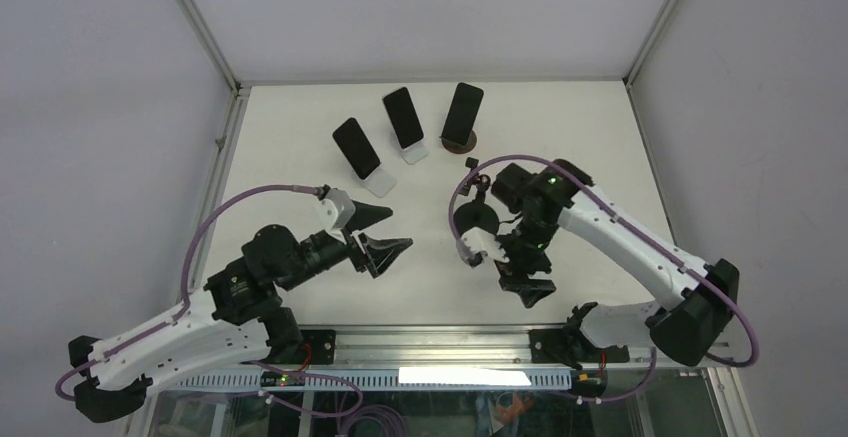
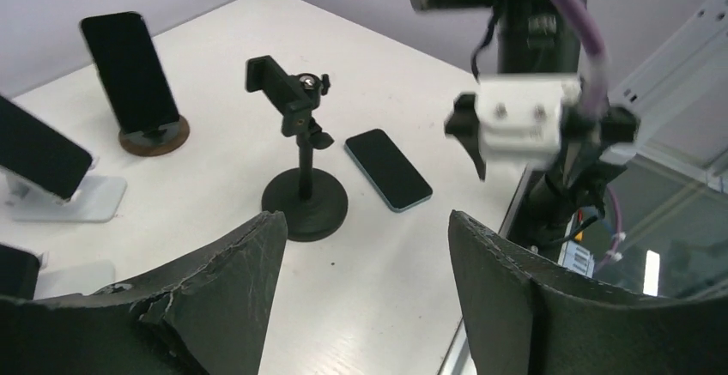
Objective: Place the phone on the phone stand
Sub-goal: Move the phone stand to the center of the board.
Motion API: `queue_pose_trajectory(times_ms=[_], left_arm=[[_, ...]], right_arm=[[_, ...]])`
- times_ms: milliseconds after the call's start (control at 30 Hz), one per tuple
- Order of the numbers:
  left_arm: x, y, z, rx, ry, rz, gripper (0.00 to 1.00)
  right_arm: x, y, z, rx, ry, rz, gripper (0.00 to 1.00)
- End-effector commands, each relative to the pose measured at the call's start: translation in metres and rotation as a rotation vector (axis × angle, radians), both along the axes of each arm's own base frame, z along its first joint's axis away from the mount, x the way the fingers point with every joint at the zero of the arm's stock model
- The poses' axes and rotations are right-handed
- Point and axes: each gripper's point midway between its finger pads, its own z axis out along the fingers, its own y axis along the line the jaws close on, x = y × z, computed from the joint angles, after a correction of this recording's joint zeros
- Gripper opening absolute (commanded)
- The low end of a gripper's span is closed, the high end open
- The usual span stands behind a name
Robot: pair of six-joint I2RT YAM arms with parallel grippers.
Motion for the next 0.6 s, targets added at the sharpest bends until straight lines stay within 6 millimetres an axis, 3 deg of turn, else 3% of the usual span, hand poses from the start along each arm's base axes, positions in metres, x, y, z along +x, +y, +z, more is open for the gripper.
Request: queue_pose_trajectory(times_ms=[0,100,200,333,467,567], left_arm=[[-0.004,-0.035,-0.005,0.113,-0.150,-0.157,0.71],[-0.004,-0.062,-0.021,0.201,-0.245,-0.266,0.72],[-0.001,-0.087,-0.044,0.315,-0.324,-0.369,0.72],[0.026,-0.112,-0.064,0.399,-0.323,-0.415,0.70],[0.058,-0.116,-0.064,0.337,-0.308,-0.408,0.70],[0.072,-0.120,-0.062,0.316,-0.318,-0.411,0.70]], right_arm=[[0.004,0.015,0.026,0.275,0.094,-0.224,0.75],[0.022,0.017,0.038,0.421,0.099,-0.367,0.75],[0.054,0.013,0.048,0.539,0.091,-0.538,0.75],[0.090,0.004,0.057,0.727,0.148,-0.740,0.76],[0.102,-0.009,0.052,0.749,0.190,-0.827,0.76],[0.103,-0.012,0.051,0.766,0.182,-0.847,0.76]])
